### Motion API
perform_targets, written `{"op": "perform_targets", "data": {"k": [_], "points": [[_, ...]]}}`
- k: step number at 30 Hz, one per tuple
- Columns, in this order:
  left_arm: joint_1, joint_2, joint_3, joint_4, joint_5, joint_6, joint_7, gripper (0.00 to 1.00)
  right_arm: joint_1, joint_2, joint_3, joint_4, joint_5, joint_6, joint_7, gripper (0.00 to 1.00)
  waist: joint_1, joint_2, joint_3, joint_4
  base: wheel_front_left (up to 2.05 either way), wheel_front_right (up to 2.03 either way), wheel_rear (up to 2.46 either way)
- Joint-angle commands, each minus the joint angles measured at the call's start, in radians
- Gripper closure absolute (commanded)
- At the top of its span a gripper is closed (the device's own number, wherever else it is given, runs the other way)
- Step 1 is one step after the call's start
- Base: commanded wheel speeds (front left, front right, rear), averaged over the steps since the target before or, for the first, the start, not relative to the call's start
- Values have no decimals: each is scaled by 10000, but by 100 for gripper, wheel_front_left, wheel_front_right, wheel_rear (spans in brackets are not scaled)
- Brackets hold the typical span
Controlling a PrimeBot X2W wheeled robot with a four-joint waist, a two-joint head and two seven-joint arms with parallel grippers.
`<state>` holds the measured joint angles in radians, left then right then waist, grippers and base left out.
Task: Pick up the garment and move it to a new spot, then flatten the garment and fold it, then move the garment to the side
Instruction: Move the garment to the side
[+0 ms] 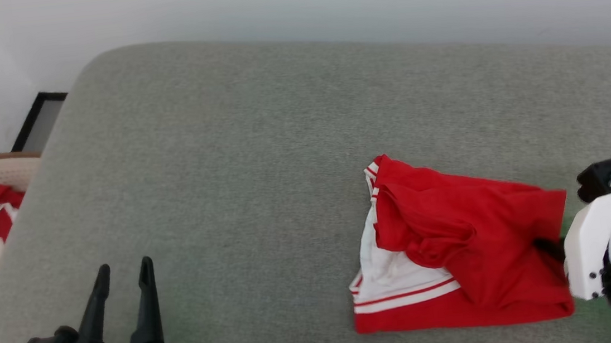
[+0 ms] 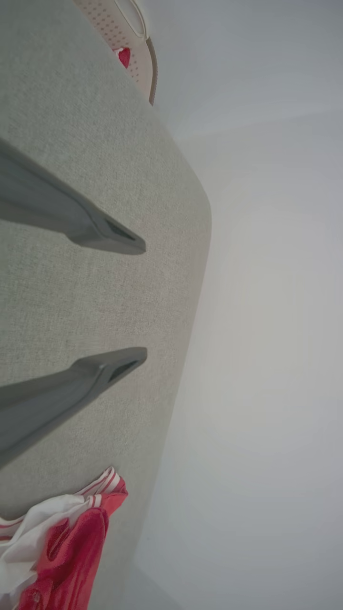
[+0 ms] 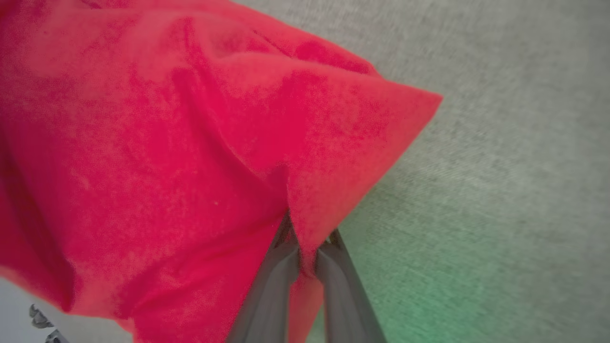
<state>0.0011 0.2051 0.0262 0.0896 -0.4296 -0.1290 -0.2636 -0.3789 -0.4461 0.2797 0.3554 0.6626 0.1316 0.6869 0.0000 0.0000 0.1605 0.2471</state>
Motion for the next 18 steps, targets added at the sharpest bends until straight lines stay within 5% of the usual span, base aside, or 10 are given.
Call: {"op": "perform_targets", "data": {"k": [1,18], "points": [[-37,5,38,-46,27,-24,1,0,-79,-206,23,-45,-94,-16,-4,100,0,0,-5,-162,0,0,0],[-1045,693,-360,-366,80,-24,5,0,-2090,-1957,1025,-1154,-261,-14,-88,100,0,0,583,-2973,0,0,0]]}}
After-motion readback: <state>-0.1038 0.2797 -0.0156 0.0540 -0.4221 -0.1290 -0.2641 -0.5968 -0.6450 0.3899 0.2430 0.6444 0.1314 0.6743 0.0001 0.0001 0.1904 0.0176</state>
